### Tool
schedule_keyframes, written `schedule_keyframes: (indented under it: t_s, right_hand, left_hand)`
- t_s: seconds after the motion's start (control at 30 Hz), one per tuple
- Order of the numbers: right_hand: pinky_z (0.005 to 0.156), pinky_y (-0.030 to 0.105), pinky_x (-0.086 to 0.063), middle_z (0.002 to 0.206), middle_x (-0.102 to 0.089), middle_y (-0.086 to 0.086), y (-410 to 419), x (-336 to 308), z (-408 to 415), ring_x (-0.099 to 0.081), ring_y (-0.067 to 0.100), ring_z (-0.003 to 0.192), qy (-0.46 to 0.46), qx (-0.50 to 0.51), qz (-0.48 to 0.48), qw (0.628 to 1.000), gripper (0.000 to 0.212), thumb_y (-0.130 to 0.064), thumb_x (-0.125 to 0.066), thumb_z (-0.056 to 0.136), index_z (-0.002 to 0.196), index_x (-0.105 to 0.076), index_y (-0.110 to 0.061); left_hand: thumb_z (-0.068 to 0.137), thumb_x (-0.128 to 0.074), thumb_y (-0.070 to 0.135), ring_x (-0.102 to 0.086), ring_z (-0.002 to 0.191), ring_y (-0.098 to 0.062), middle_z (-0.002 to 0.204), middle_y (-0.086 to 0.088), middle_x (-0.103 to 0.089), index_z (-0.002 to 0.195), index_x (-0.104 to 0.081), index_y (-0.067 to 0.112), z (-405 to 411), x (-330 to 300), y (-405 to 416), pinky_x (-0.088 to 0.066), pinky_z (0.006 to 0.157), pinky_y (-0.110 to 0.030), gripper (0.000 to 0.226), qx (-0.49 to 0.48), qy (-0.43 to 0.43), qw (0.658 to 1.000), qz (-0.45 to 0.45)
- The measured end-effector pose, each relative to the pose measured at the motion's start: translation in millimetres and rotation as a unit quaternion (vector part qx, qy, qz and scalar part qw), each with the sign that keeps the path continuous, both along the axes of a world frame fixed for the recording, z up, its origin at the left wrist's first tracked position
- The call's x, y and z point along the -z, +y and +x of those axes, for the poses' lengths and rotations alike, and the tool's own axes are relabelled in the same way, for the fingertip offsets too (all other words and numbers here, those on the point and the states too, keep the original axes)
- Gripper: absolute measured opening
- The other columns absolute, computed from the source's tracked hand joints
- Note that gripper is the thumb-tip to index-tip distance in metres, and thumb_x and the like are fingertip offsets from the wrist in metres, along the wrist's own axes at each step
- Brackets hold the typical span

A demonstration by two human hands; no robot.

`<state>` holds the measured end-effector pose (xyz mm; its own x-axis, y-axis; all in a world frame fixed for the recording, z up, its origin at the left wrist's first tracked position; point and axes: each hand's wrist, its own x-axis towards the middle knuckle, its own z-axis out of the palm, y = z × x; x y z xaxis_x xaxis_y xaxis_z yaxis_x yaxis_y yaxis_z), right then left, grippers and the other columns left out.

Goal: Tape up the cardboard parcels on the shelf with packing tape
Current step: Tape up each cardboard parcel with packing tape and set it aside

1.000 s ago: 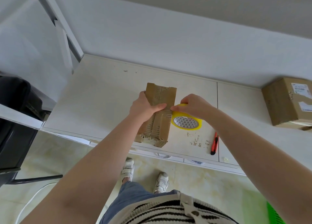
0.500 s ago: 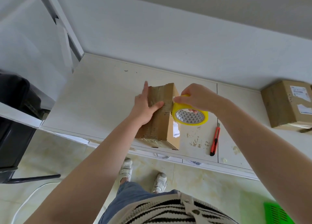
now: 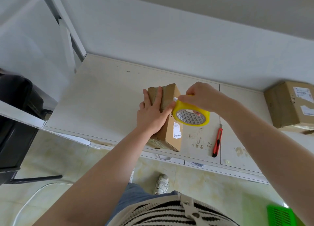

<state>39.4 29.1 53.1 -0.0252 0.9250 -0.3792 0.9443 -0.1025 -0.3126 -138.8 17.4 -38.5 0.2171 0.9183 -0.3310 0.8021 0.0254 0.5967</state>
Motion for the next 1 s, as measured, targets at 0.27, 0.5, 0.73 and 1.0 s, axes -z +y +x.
schedule_keyframes:
  t_s: [0.27,0.5,0.73,1.0]
  right_hand:
    - [0.054,0.029,-0.031,0.062,-0.048,0.005,-6.6,9.5,2.0,-0.046,0.021,0.059,-0.003,0.003,-0.019,1.000,0.061,-0.062,-0.057,0.087,0.069,-0.059,-0.004]
    - [0.057,0.030,-0.033,0.063,-0.049,0.000,-8.8,23.6,-21.2,-0.046,0.018,0.059,0.077,0.059,0.007,0.995,0.046,-0.053,-0.057,0.092,0.061,-0.052,-0.019]
    - [0.059,0.031,-0.037,0.073,-0.058,0.002,-8.2,19.0,-34.2,-0.053,0.020,0.067,0.065,0.024,0.020,0.997,0.045,-0.056,-0.050,0.094,0.077,-0.063,-0.016]
    - [0.054,0.029,-0.030,0.062,-0.045,-0.001,-6.1,10.3,-29.9,-0.042,0.017,0.058,0.128,0.029,0.024,0.991,0.046,-0.049,-0.055,0.095,0.063,-0.053,-0.016]
  left_hand:
    - [0.095,-0.029,0.070,-0.006,0.149,-0.035,0.165,-0.006,0.015,0.150,0.008,0.055,-27.7,-4.8,10.5,-0.010,0.115,-0.056,0.068,-0.021,-0.057,0.996,-0.072]
    - [0.073,-0.047,0.083,0.002,0.152,-0.032,0.164,-0.009,0.016,0.149,0.005,0.056,-40.6,-5.5,26.6,-0.008,0.119,-0.059,0.096,-0.095,-0.201,0.954,-0.200]
    - [0.084,-0.066,0.059,-0.061,0.117,-0.027,0.148,-0.006,-0.047,0.155,-0.009,0.044,-48.6,8.6,28.2,-0.051,0.099,-0.048,0.092,-0.136,-0.312,0.920,-0.194]
    - [0.098,-0.059,0.031,-0.063,0.115,-0.027,0.145,-0.005,-0.053,0.157,-0.020,0.032,-51.6,10.2,32.7,-0.049,0.101,-0.050,0.071,-0.174,-0.335,0.910,-0.170]
